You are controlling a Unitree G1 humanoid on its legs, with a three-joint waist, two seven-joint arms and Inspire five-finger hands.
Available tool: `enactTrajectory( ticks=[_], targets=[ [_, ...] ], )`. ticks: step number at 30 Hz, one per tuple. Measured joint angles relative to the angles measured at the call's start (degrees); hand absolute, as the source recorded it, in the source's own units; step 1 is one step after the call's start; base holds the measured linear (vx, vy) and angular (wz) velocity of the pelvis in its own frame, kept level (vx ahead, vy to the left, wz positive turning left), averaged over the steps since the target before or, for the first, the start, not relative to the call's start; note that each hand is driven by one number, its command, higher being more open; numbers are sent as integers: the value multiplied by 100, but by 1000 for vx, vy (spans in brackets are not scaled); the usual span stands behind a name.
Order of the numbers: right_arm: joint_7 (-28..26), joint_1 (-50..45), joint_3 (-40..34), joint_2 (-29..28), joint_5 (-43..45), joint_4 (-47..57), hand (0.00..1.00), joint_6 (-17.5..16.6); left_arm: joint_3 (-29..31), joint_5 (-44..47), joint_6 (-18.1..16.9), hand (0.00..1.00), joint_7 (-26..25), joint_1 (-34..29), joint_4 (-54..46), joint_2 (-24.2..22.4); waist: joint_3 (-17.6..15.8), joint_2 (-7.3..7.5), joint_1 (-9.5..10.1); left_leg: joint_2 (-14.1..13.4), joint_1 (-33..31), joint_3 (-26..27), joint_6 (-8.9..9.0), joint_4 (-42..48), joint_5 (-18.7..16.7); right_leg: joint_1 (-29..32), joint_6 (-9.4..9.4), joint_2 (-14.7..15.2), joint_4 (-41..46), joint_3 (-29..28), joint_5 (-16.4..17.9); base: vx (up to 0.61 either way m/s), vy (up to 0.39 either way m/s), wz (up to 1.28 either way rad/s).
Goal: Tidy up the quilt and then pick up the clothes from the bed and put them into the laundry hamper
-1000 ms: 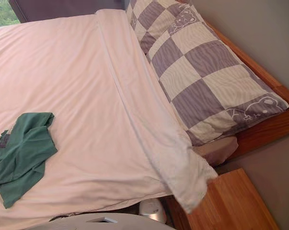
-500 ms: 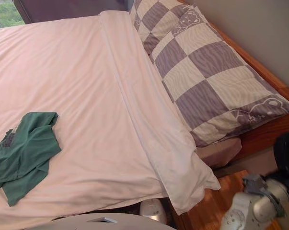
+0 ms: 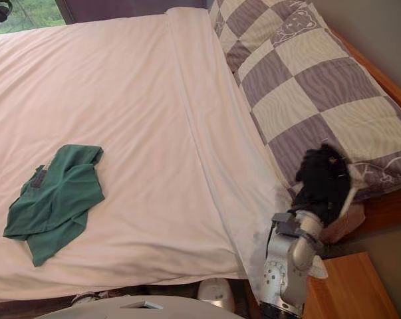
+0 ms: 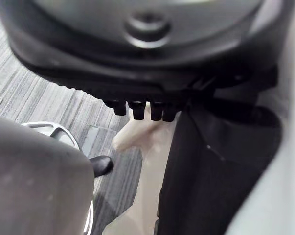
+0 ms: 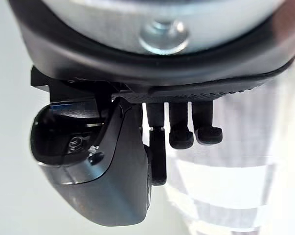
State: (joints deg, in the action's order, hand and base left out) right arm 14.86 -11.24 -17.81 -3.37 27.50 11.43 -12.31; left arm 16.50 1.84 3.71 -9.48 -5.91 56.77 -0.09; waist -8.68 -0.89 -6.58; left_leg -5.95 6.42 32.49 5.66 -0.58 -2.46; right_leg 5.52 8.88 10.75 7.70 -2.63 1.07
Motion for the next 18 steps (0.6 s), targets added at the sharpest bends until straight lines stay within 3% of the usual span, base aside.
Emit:
enactTrajectory(
  ticks=[5,8,18],
  targets=[
    [-317,-484,345,34,-5,-1417,0,333,-103,-2,-2,100,20,49,35,-3,-88,-78,1,24,2,42,-14,-49,10,48,4,7,12,-23,3,1,-4,-1],
    [-591,-526,377,42,-28,-1888,0,177,-95,-4,0,100,21,118,153,20,-99,-68,6,4,27,83,-6,-44,3,47,-10,-9,30,-30,18,2,-34,-5],
    [-1363,-110,-559,-11,-91,-3153,0,152,195,48,4,100,-35,280,226,124,-139,285,165,-268,46,164,70,232,-64,39,-175,-248,241,-41,128,-10,-58,-3]
  ],
)
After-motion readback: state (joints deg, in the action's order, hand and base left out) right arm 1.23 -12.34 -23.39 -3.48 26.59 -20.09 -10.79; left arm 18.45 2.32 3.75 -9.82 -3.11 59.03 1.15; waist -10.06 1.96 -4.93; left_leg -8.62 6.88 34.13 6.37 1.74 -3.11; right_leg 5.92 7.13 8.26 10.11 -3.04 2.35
